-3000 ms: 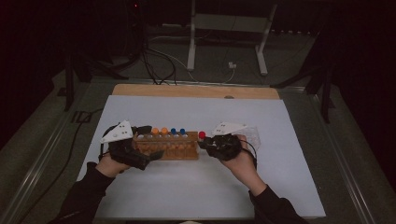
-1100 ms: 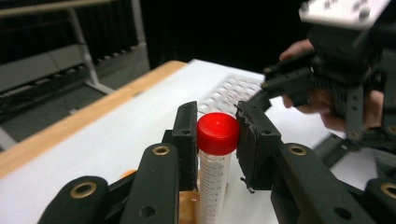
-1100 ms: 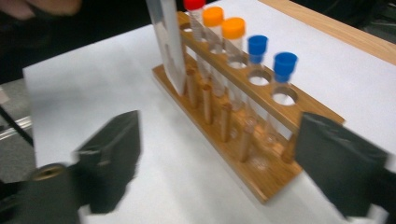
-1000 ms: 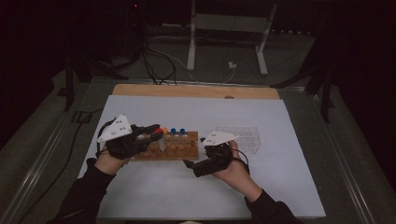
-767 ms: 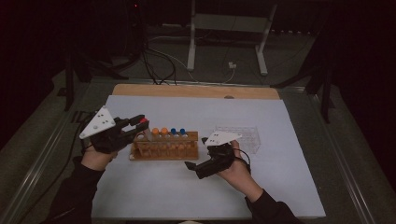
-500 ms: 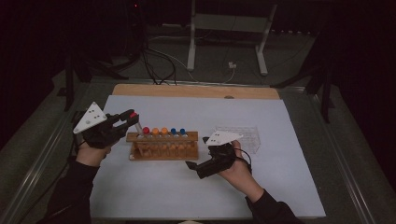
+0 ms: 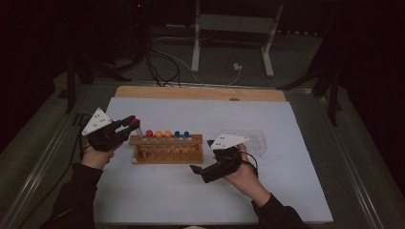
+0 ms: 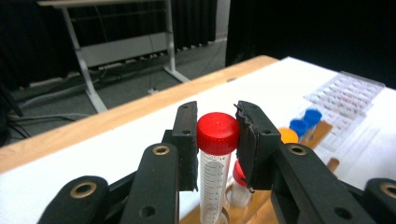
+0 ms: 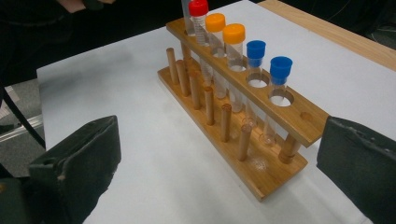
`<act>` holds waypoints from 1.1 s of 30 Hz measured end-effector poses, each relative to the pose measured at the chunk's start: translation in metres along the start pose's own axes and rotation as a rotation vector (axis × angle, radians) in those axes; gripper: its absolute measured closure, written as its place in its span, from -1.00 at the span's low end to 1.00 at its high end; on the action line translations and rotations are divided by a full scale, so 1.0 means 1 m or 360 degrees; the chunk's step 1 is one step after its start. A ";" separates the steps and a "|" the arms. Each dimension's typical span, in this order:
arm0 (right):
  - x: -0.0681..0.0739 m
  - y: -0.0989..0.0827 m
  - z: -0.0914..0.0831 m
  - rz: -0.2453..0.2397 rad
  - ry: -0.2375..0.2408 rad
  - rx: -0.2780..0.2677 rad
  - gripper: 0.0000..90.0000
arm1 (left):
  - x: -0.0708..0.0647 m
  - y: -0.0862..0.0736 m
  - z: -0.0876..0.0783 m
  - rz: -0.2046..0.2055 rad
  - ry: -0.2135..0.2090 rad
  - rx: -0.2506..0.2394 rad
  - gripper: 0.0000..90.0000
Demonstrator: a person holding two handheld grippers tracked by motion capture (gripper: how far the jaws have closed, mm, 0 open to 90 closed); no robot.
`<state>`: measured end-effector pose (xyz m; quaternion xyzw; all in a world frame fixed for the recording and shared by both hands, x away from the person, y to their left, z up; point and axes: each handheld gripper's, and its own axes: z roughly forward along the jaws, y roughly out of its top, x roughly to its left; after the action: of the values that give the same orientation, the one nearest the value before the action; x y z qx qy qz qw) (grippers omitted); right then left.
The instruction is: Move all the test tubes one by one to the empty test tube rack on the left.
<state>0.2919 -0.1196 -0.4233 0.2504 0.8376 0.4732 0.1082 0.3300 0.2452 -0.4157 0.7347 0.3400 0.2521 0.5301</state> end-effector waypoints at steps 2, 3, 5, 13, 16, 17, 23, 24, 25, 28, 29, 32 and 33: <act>0.000 0.000 0.000 -0.0004 -0.0001 0.0001 -1.00 | -0.001 -0.006 0.004 -0.0009 -0.0017 0.0023 0.59; 0.001 0.000 0.000 -0.0005 0.0002 0.0002 -1.00 | -0.001 -0.008 0.006 -0.0007 -0.0022 0.0036 0.59; 0.001 0.000 0.000 -0.0009 0.0003 0.0002 -1.00 | -0.001 -0.014 0.010 0.0008 -0.0022 0.0084 0.59; 0.000 0.000 -0.001 -0.0011 0.0007 0.0007 -1.00 | -0.002 -0.026 0.017 -0.0012 -0.0044 0.0125 0.59; 0.001 0.000 -0.001 -0.0011 0.0011 0.0006 -1.00 | -0.003 -0.028 0.019 -0.0011 -0.0046 0.0155 0.59; 0.000 0.000 -0.001 -0.0007 0.0018 0.0007 -1.00 | -0.003 -0.029 0.020 -0.0008 -0.0046 0.0166 0.58; 0.000 0.000 -0.001 -0.0009 0.0024 0.0003 -1.00 | -0.002 -0.030 0.018 -0.0013 -0.0076 0.0170 0.47; 0.000 0.000 -0.001 -0.0008 0.0023 0.0004 -1.00 | -0.002 -0.029 0.017 -0.0013 -0.0089 0.0165 0.22; 0.000 0.000 -0.002 -0.0007 0.0024 0.0003 -1.00 | -0.002 -0.029 0.015 -0.0017 -0.0095 0.0163 0.04; 0.000 0.000 -0.002 -0.0006 0.0026 0.0001 -1.00 | -0.002 -0.028 0.008 -0.0036 -0.0140 0.0148 -0.28; 0.000 0.000 -0.002 -0.0006 0.0027 0.0001 -1.00 | -0.002 -0.028 0.005 -0.0045 -0.0153 0.0134 -0.35; 0.000 0.001 -0.003 0.0000 0.0026 -0.0003 -1.00 | -0.004 -0.028 -0.002 -0.0055 -0.0199 0.0140 -0.63; -0.001 0.001 -0.003 -0.0001 0.0024 -0.0003 -1.00 | -0.005 -0.028 -0.004 -0.0060 -0.0228 0.0134 -0.65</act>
<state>0.2913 -0.1219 -0.4213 0.2465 0.8381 0.4758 0.1022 0.3173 0.2491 -0.4413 0.7660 0.3254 0.1743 0.5263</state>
